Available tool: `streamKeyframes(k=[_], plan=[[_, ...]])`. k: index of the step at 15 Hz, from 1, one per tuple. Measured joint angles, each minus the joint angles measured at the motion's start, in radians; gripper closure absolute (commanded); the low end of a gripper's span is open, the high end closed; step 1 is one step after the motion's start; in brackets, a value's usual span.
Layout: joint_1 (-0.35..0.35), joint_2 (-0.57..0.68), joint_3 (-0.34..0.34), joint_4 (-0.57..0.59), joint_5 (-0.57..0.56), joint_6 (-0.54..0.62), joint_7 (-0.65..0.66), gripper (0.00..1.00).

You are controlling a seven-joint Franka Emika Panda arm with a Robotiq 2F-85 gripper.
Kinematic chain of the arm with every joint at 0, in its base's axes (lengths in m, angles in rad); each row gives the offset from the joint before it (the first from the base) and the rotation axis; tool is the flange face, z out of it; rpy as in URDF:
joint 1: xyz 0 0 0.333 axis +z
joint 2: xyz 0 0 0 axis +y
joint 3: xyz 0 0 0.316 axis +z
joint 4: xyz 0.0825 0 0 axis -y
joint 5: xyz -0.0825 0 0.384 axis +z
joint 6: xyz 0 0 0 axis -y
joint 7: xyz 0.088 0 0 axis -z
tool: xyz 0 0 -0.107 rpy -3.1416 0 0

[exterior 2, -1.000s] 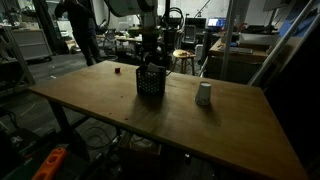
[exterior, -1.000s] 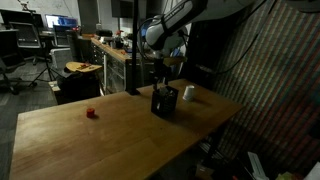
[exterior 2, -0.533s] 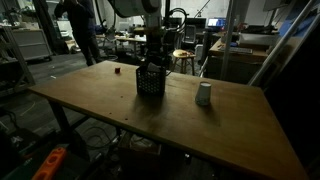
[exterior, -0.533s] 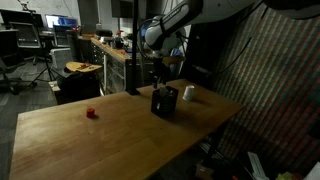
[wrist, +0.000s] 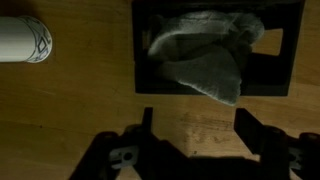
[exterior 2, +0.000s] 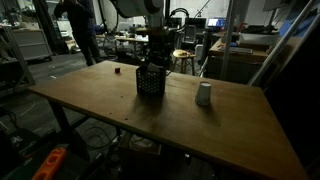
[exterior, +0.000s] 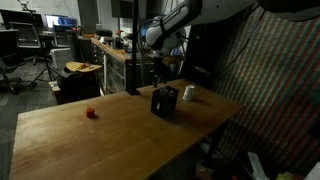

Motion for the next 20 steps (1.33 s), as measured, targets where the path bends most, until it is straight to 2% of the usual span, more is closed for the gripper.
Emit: streamKeyframes(k=[7,12,17,20], plan=[[-0.002,-0.001,0.0,0.002,0.0,0.0,0.0,0.14],[-0.004,-0.007,-0.002,-0.002,0.0,0.0,0.0,0.12],[-0.004,-0.021,-0.001,-0.018,0.0,0.0,0.0,0.17],[-0.003,-0.032,-0.001,-0.04,0.0,0.0,0.0,0.15]])
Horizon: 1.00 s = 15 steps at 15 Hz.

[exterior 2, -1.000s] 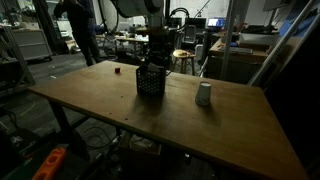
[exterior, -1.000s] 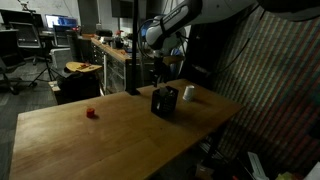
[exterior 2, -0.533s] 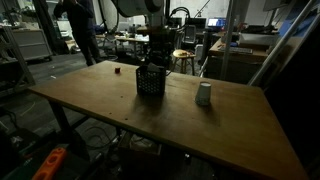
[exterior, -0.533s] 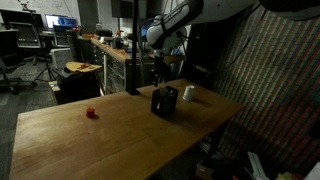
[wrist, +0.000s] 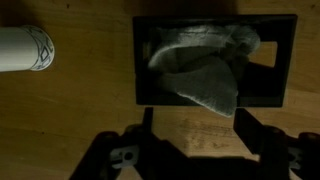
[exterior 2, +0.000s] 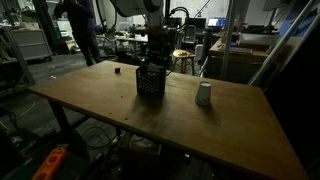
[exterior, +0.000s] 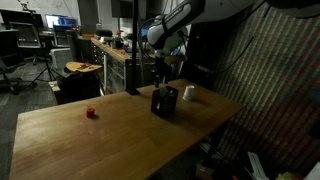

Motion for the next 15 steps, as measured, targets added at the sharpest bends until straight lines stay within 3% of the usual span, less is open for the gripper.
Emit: streamKeyframes(k=[1,4,9,13,15], plan=[[0.001,-0.004,0.001,-0.009,0.0,0.0,0.0,0.2],[0.005,-0.013,0.002,-0.032,0.0,0.0,0.0,0.49],[0.02,-0.035,0.007,-0.048,0.0,0.0,0.001,0.89],[0.025,-0.039,0.007,-0.053,0.0,0.0,0.001,0.98],[0.025,-0.039,0.007,-0.054,0.0,0.0,0.001,0.95]])
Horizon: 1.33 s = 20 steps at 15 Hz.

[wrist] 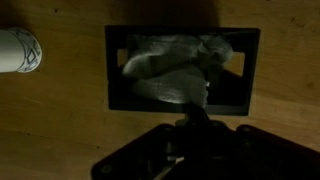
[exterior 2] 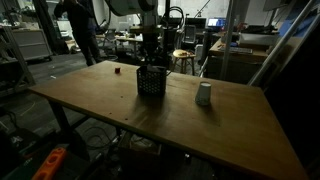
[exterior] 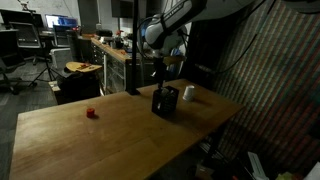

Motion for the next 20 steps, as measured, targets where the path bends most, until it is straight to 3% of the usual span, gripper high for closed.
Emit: streamKeyframes(k=[20], plan=[[-0.041,-0.028,-0.013,-0.039,0.043,-0.001,0.0,0.94]])
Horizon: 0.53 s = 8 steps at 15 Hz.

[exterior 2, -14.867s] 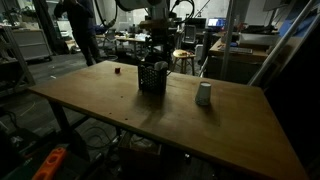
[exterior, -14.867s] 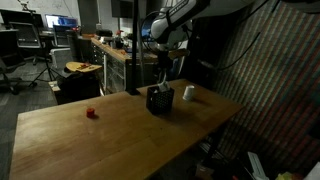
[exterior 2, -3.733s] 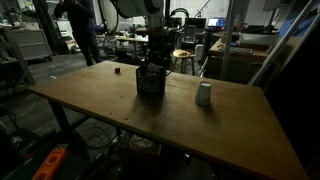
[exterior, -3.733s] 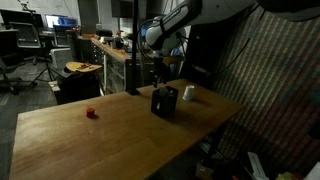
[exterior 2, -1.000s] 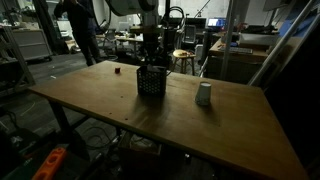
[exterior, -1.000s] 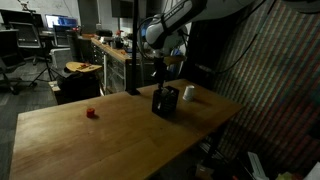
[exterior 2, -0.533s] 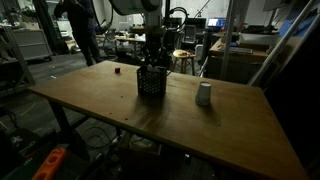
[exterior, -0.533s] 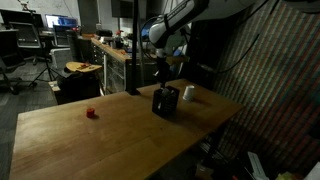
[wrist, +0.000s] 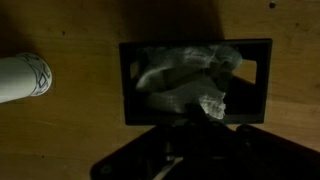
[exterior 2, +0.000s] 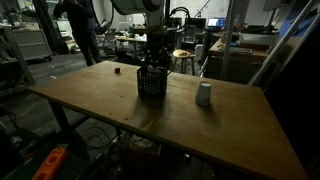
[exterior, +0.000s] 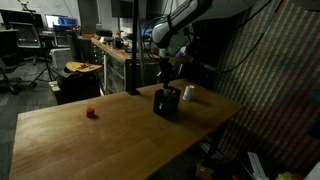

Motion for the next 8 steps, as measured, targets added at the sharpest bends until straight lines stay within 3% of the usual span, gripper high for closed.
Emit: streamKeyframes(k=[8], plan=[[0.017,-0.076,0.01,-0.112,0.017,-0.02,0.001,0.94]])
